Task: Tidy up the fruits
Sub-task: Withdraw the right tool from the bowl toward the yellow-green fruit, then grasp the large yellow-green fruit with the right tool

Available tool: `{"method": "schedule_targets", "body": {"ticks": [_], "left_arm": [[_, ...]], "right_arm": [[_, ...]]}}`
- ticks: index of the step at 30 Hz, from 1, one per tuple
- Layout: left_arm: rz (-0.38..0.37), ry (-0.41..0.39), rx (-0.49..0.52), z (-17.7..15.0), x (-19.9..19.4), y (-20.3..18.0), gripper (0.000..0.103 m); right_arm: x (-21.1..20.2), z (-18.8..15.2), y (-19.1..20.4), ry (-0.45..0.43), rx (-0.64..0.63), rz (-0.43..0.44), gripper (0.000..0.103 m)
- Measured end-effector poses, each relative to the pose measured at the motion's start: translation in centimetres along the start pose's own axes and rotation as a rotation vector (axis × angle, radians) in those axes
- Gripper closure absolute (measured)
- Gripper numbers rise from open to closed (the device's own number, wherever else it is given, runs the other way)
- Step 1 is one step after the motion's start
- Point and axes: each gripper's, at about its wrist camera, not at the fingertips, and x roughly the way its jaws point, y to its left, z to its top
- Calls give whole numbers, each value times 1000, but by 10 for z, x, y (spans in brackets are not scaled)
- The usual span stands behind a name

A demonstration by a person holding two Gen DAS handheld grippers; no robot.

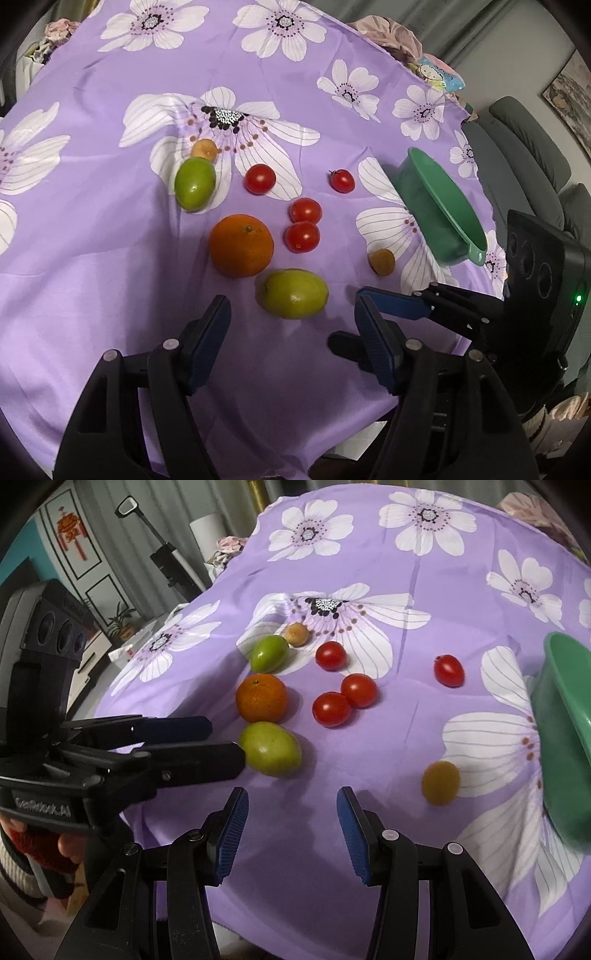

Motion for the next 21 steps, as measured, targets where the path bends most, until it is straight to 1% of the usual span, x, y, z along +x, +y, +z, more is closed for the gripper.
{"method": "schedule_targets", "body": {"ticks": [3, 8, 14, 18, 20, 21], "left_arm": [[-11, 15, -9, 2, 4, 1, 34], [-32, 22, 13, 5, 7, -2, 36], [12, 30, 44, 9, 12, -1, 43], [49, 50, 68, 10, 15, -2, 47], [56, 57, 76, 11, 15, -3, 49], [56, 59, 79, 12, 15, -4, 51]], "right_arm": [[5, 4, 1, 3, -9, 5, 53], [12, 8, 2, 11, -23, 15, 53], [19, 12, 0, 20, -17, 33, 53], [22, 13, 1, 25, -28, 39, 53], [23, 14, 1, 27, -28, 48, 53], [23, 14, 1, 27, -29, 50, 53]]}}
